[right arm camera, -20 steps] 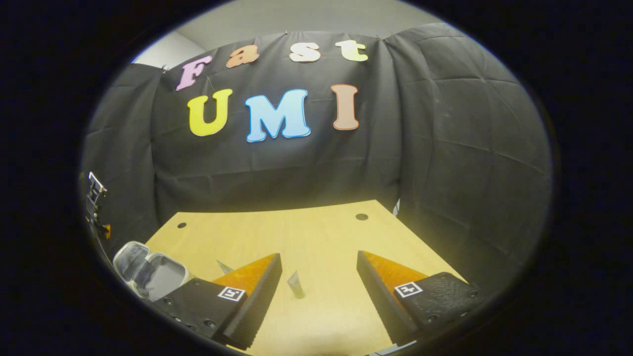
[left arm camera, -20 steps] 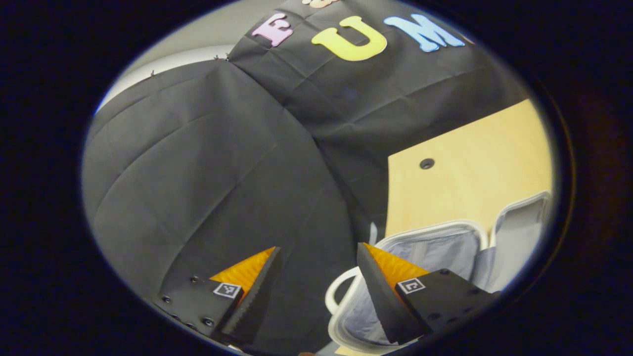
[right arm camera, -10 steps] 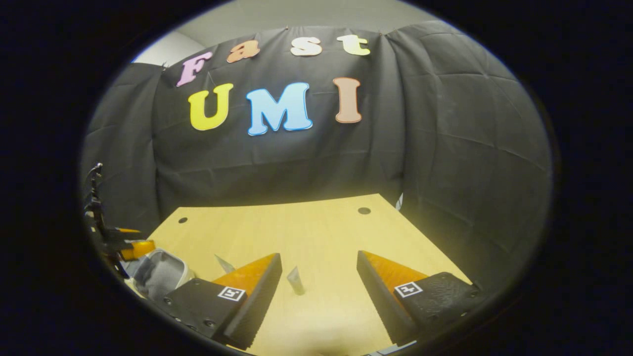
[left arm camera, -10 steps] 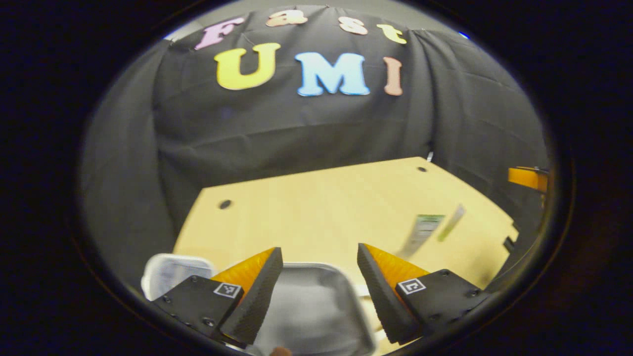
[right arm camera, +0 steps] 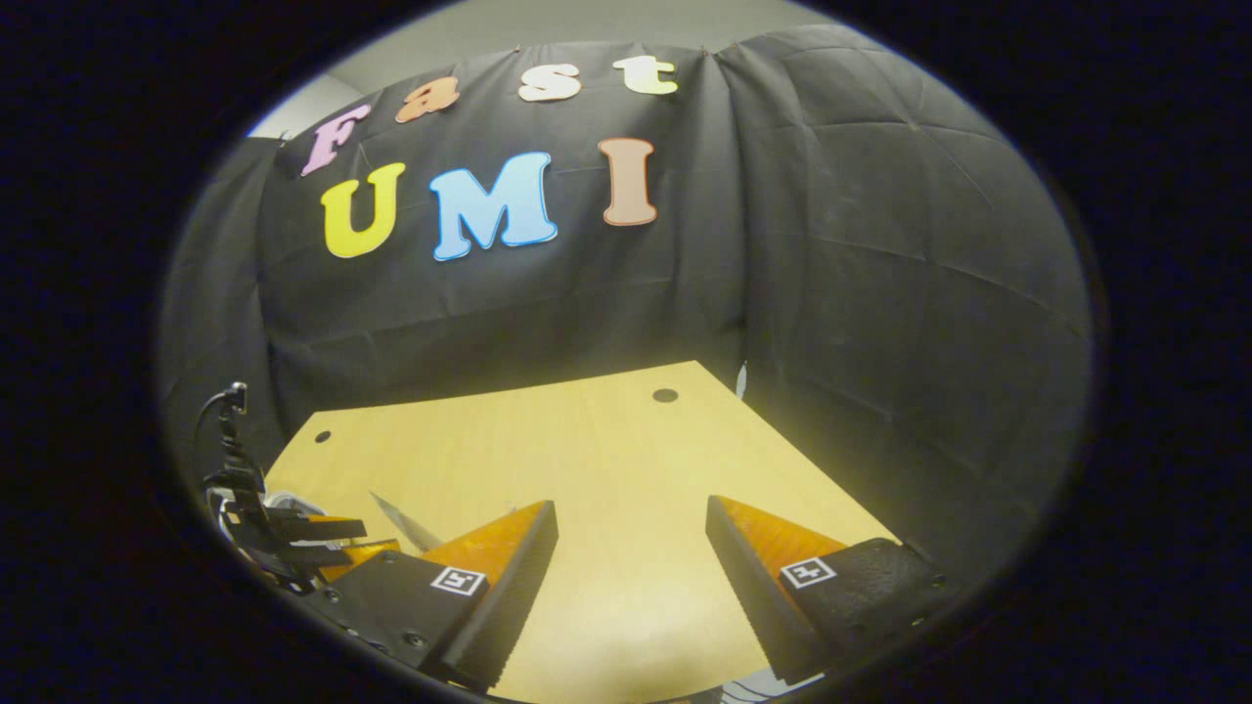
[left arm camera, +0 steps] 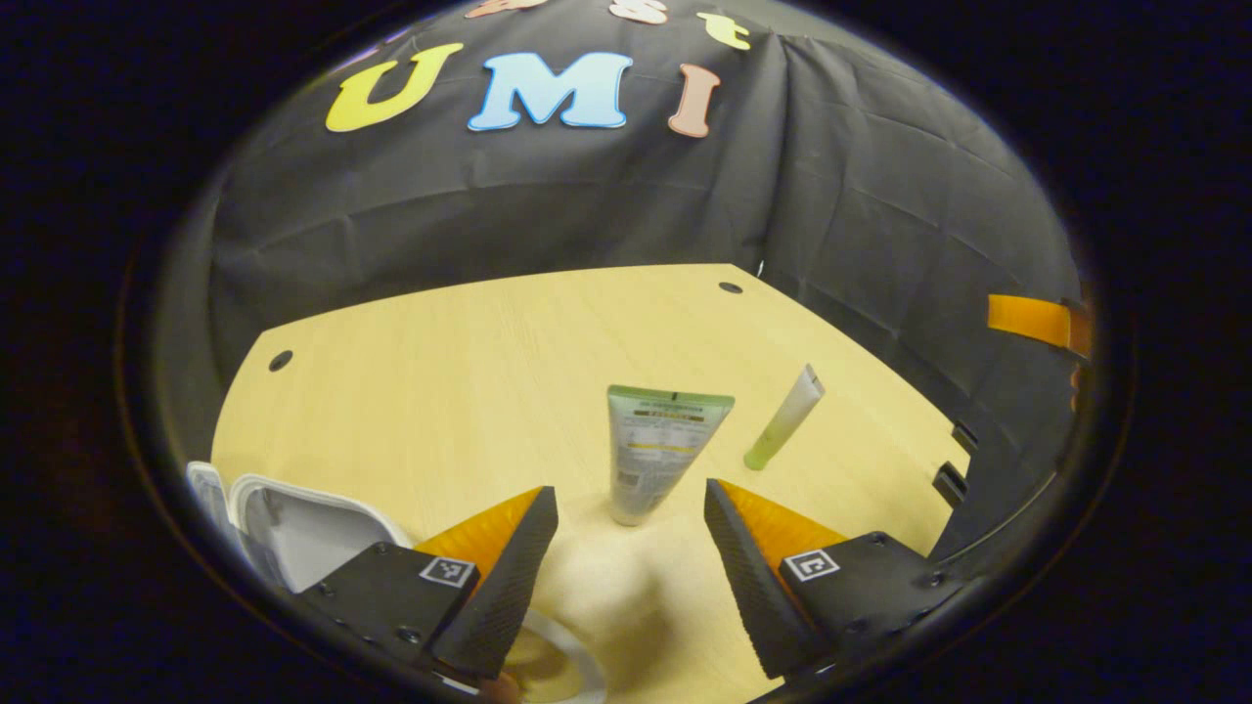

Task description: First open the suitcase, pack the skin care products into it, and then close the suitcase.

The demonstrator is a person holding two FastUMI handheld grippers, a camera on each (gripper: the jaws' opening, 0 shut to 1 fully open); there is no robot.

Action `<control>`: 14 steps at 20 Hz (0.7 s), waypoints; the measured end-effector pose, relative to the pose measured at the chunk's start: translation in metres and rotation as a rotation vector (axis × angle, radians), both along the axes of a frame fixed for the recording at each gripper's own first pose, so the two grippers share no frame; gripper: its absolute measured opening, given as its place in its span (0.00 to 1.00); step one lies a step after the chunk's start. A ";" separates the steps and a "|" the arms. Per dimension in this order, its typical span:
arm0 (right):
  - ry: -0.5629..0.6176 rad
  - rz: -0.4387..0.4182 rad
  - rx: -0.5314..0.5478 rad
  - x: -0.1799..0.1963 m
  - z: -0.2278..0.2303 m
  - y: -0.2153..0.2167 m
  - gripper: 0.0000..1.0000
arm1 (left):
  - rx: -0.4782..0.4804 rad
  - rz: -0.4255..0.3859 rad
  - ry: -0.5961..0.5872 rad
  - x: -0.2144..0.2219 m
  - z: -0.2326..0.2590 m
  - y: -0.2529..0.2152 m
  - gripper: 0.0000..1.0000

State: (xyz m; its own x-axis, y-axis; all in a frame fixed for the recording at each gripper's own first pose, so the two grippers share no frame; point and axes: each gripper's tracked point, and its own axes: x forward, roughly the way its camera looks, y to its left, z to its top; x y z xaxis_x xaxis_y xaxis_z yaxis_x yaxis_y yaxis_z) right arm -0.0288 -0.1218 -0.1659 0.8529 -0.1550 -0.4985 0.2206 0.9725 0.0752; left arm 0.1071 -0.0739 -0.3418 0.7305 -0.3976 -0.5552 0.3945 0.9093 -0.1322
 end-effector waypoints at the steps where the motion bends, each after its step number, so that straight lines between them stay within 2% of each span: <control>1: 0.005 -0.001 -0.004 -0.002 -0.001 -0.003 0.93 | 0.001 0.015 0.001 0.007 -0.007 -0.007 0.98; 2: 0.011 0.000 -0.012 -0.002 -0.002 -0.005 0.89 | 0.015 0.035 -0.003 0.014 -0.014 -0.012 0.97; 3: 0.021 0.004 -0.020 -0.003 -0.004 -0.006 0.93 | 0.030 0.060 -0.008 0.023 -0.021 -0.018 0.97; 6: 0.061 0.019 -0.028 -0.003 -0.014 -0.009 0.93 | 0.095 0.103 -0.028 0.041 -0.034 -0.027 0.97; 7: 0.074 0.025 -0.021 -0.005 -0.017 -0.009 0.89 | 0.114 0.123 -0.029 0.048 -0.038 -0.026 0.98; 8: 0.083 0.026 -0.018 -0.004 -0.018 -0.010 0.93 | 0.119 0.142 -0.009 0.051 -0.041 -0.026 0.98; 10: 0.096 0.028 -0.015 -0.003 -0.022 -0.012 0.94 | 0.112 0.186 -0.030 0.060 -0.042 -0.021 0.63; 11: 0.100 0.030 -0.016 0.000 -0.023 -0.012 0.89 | 0.111 0.197 -0.034 0.059 -0.043 -0.021 0.63; 14: 0.114 0.062 -0.010 0.004 -0.028 -0.005 0.94 | 0.108 0.212 -0.028 0.058 -0.043 -0.017 0.52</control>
State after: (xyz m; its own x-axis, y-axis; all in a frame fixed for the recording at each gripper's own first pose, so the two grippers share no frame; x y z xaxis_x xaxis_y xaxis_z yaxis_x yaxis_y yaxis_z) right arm -0.0246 -0.1268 -0.1943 0.7987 -0.1092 -0.5918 0.1669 0.9850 0.0436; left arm 0.1651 -0.0912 -0.3844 0.8070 -0.1736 -0.5645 0.1957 0.9804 -0.0217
